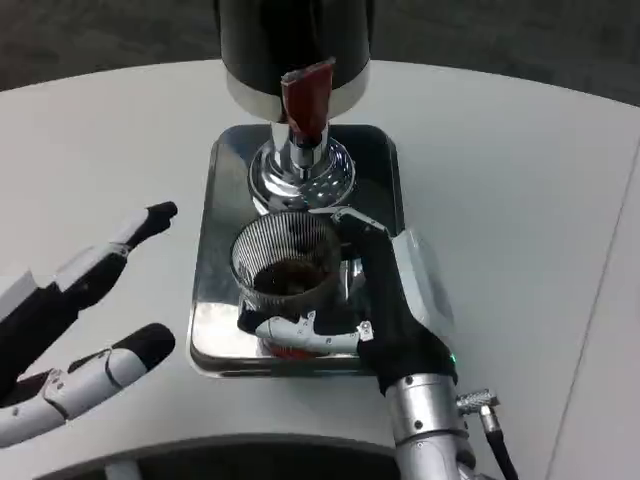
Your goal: Grasp the cup under the faucet to collect the drink, then remove the cup.
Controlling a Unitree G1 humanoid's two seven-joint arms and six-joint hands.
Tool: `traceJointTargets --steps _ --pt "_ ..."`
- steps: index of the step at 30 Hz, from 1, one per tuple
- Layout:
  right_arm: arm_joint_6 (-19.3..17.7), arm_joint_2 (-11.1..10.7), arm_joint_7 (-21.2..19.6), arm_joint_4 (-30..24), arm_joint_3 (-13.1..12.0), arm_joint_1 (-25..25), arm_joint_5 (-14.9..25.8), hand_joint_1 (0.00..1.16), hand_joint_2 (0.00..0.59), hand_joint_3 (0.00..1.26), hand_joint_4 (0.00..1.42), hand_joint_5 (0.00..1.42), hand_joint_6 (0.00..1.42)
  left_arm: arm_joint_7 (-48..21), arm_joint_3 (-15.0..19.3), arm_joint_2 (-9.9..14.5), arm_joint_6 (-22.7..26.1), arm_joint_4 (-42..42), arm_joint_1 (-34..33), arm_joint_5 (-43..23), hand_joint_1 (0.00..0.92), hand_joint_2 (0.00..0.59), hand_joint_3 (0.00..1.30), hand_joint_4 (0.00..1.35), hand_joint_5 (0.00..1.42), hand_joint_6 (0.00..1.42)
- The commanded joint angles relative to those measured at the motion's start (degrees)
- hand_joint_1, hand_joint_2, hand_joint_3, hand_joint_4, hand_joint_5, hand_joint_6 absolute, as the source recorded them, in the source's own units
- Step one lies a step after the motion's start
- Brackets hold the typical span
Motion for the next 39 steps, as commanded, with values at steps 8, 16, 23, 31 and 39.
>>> traceJointTargets --steps 8,16,23,31,39 --pt "2.49 -0.25 5.21 -12.18 1.48 4.85 -2.35 1.11 0.062 0.7 0.91 0.94 1.29 2.17 0.28 0.42 1.69 -3.85 4.96 12.03 0.0 0.068 0.0 0.0 0.0 0.0" --pt "2.81 -0.57 7.16 -18.81 1.48 12.26 -0.87 1.11 0.06 0.7 0.91 0.94 1.29 7.3 0.76 -2.21 1.35 -7.16 9.04 21.98 0.0 0.026 0.0 0.0 0.0 0.0" --pt "2.59 -0.71 9.13 -24.74 2.37 15.83 0.14 1.11 0.06 0.71 0.91 0.95 1.29 13.54 0.86 -5.59 1.89 -9.04 10.99 29.92 0.0 0.02 0.0 0.0 0.0 0.0" --pt "2.42 -2.07 11.8 -31.53 3.34 19.68 1.07 1.12 0.06 0.7 0.92 0.95 1.29 19.87 -0.51 -8.09 1.25 -7.78 12.14 35.93 0.0 0.028 0.0 0.0 0.0 0.0" --pt "3.22 -4.03 17.48 -39.11 3.9 22.25 0.64 1.12 0.061 0.7 0.92 0.95 1.29 17.03 -2.57 -6.79 5.33 -11.14 12.42 39.34 0.0 0.025 0.0 0.0 0.0 0.0"
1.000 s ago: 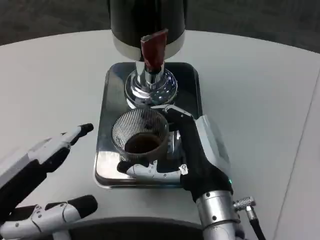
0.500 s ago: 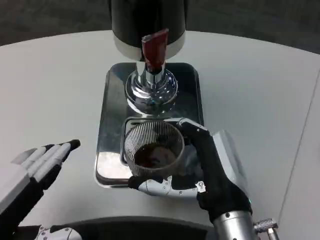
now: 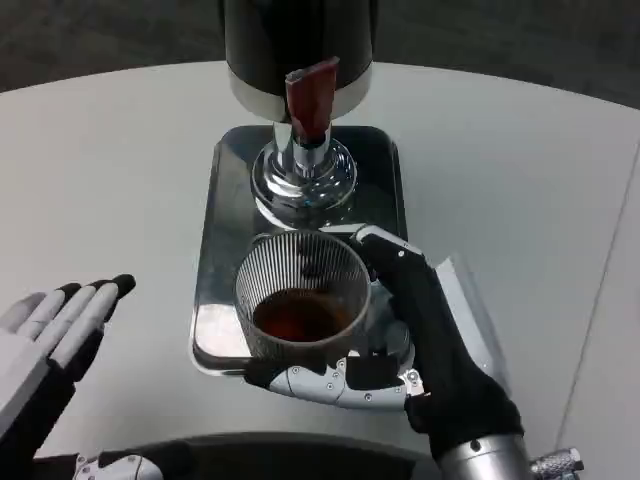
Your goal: Grasp the cup under the faucet to collect the drink, then remove the cup.
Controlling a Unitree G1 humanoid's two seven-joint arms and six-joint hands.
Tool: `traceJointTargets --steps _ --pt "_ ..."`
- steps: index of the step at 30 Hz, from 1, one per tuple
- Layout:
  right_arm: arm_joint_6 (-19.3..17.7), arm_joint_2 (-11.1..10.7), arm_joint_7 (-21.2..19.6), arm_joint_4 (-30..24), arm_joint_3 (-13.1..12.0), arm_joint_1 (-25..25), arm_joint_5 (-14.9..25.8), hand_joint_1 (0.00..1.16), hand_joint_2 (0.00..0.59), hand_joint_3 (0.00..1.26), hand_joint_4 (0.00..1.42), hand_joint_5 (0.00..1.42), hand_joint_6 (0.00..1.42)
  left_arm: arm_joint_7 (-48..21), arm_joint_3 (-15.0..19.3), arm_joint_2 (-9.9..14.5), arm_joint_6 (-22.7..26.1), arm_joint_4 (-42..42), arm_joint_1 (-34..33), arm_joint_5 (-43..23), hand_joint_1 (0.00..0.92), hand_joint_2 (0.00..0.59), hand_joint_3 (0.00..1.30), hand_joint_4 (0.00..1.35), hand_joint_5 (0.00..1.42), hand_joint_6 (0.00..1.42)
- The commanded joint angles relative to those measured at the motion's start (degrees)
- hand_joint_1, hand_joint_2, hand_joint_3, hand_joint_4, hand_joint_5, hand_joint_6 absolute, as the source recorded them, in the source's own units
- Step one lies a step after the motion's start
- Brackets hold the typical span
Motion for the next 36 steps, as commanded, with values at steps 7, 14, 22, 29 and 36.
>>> traceJointTargets --steps 7,14,22,29,36 --pt "1.99 0.32 5.02 -11.25 3.87 6.66 -1.3 1.12 0.061 0.7 0.92 0.95 1.29 0.05 -2.86 -0.65 1.8 -2.75 2.44 3.32 0.0 0.043 0.0 0.0 0.0 0.0" --pt "0.9 -0.82 4.59 -13.33 5.9 10.39 -2.0 1.12 0.061 0.7 0.92 0.95 1.29 -0.15 -7.03 -1.12 2.13 -4.75 1.26 6.62 0.0 0.048 0.0 0.0 0.0 0.0" --pt "1.11 -2.11 4.91 -16.01 5.24 12.6 -1.25 1.12 0.061 0.7 0.92 0.95 1.29 -0.41 -8.62 -0.52 2.75 -4.65 -0.6 7.35 0.0 0.048 0.0 0.0 0.0 0.0" --pt "1.37 -2.11 4.95 -16.99 4.79 13.1 -0.96 1.12 0.061 0.7 0.92 0.95 1.29 -0.04 -9.01 -0.8 3.53 -4.46 -1.22 7.89 0.0 0.048 0.0 0.0 0.0 0.0" --pt "1.6 -1.78 4.73 -17.09 4.36 12.53 -1.06 1.12 0.061 0.7 0.92 0.94 1.29 0.79 -8.78 -1.35 4.55 -4.49 -2.52 8.18 0.0 0.052 0.0 0.0 0.0 0.0"
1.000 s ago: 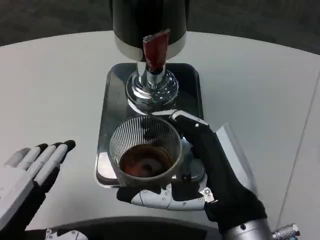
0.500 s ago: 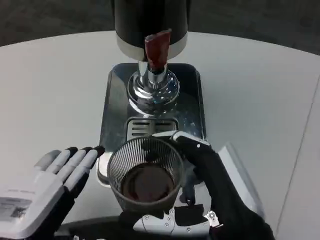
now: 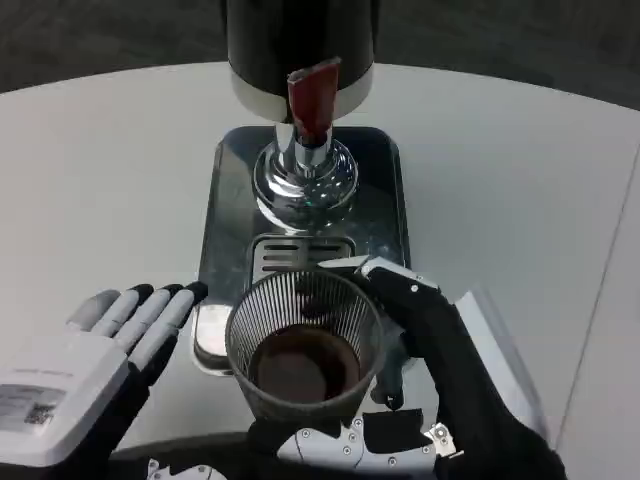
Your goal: Grasp the cup under the faucet to collect the drink, then remove the cup.
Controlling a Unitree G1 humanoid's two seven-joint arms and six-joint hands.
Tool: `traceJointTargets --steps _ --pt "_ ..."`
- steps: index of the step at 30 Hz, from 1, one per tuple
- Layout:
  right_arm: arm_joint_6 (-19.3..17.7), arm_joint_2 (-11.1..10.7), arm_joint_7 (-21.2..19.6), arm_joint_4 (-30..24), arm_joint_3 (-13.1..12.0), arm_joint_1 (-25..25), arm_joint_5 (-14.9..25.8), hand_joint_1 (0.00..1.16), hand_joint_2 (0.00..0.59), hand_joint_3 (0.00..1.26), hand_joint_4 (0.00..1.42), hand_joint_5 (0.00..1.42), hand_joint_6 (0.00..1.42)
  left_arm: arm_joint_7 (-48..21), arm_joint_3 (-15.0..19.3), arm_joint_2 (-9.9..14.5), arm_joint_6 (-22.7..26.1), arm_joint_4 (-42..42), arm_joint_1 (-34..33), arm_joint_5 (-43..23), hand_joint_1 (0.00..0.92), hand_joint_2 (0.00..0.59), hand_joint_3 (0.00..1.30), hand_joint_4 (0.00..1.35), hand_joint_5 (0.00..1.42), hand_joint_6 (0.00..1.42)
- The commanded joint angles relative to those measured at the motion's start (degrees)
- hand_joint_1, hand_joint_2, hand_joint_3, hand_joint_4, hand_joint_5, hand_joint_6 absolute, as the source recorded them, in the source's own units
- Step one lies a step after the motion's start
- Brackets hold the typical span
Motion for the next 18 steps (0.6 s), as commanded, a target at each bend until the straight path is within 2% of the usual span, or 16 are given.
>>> traceJointTargets --steps 1,18 --pt "-0.83 2.15 -0.63 -2.19 0.62 0.47 0.95 1.12 0.061 0.7 0.92 0.94 1.29 1.14 -0.18 -0.31 0.5 0.3 -0.24 0.03 0.0 0.052 0.0 0.0 0.0 0.0" --pt "-0.47 2.57 -0.53 -2.05 0.46 0.03 0.96 1.12 0.064 0.7 0.92 0.94 1.29 0.8 -0.64 -0.15 1.69 0.58 -0.59 0.08 0.0 0.058 0.0 0.0 0.0 0.0"
